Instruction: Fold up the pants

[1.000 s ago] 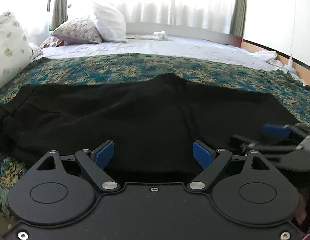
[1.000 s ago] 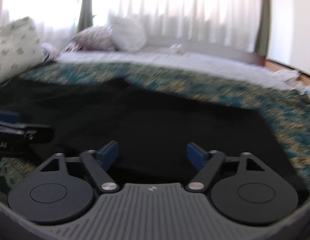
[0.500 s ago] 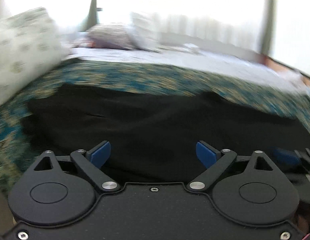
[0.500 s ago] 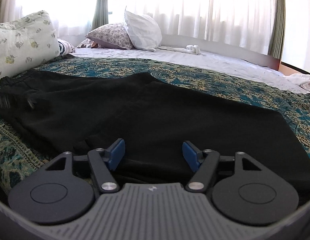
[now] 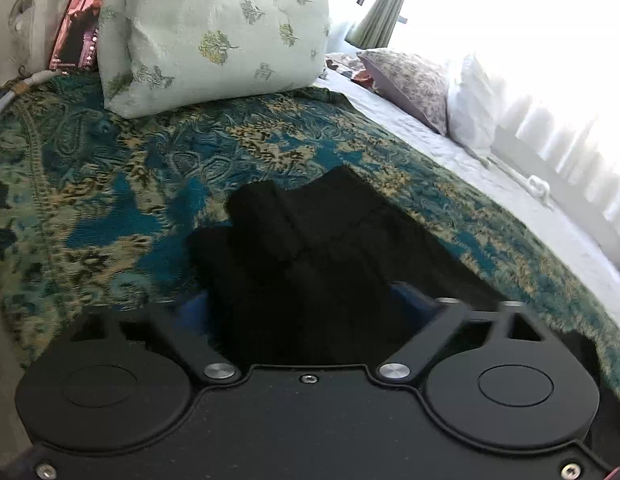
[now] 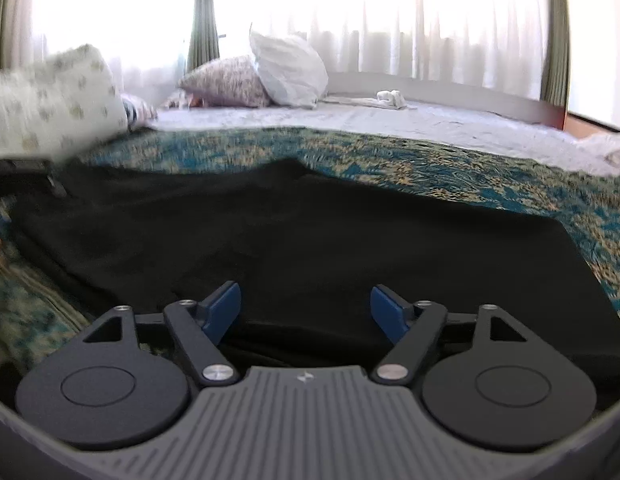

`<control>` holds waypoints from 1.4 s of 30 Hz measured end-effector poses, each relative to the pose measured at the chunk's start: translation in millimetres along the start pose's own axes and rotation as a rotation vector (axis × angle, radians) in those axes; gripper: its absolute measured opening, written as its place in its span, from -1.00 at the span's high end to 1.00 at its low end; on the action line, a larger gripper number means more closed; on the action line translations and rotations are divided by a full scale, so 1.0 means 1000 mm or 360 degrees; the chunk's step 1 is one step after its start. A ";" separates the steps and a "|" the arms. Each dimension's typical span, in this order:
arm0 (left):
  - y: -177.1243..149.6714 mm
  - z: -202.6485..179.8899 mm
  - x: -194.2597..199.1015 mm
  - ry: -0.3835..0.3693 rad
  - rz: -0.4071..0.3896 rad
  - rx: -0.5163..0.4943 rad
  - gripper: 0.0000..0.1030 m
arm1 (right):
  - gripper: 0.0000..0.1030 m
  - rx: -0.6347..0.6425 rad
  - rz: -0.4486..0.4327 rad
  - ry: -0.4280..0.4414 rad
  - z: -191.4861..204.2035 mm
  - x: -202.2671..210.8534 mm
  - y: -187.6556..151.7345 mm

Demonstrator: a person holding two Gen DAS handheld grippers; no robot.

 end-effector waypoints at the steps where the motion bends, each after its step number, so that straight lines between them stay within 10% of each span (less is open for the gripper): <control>1: 0.001 -0.003 0.001 0.0067 -0.0020 -0.0003 0.38 | -0.65 -0.0029 -0.0024 0.0000 -0.007 0.007 0.002; 2: 0.003 -0.008 0.007 0.0111 -0.0066 -0.0028 0.71 | -0.66 -0.0044 -0.0045 -0.0009 -0.013 0.012 0.004; 7: 0.005 -0.079 0.070 -0.0332 -0.0327 -0.0347 0.74 | -0.68 -0.0118 -0.0132 -0.0128 -0.053 0.036 0.013; 14: -0.071 -0.224 0.118 -0.1054 -0.0146 -0.0811 0.70 | -0.68 -0.0601 -0.0226 -0.0184 -0.135 0.063 0.019; 21: -0.195 -0.289 0.117 -0.1230 0.0337 -0.1340 0.51 | -0.68 -0.0957 -0.0201 -0.0199 -0.190 0.076 -0.008; 28: -0.198 -0.249 0.169 -0.1440 0.0248 -0.1386 0.02 | -0.68 -0.0925 -0.0110 -0.0084 -0.179 0.054 -0.016; 33: -0.145 -0.205 0.173 -0.1386 0.0170 -0.1188 -0.08 | -0.68 -0.0740 -0.0049 -0.0031 -0.146 0.033 -0.009; 42: -0.123 -0.175 0.111 -0.0736 -0.0003 -0.1161 -0.05 | -0.68 -0.0498 0.0049 -0.0208 -0.100 -0.009 -0.004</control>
Point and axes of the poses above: each gripper's, at about its wrist camera, not at the fingertips, and x roughly against the way its jaws point, z to its left, y to its top, the point moved 1 cm from there along -x, roughly the way its jaws point, and after that the axes turned 6 degrees about -z, right-handed, at the moved point
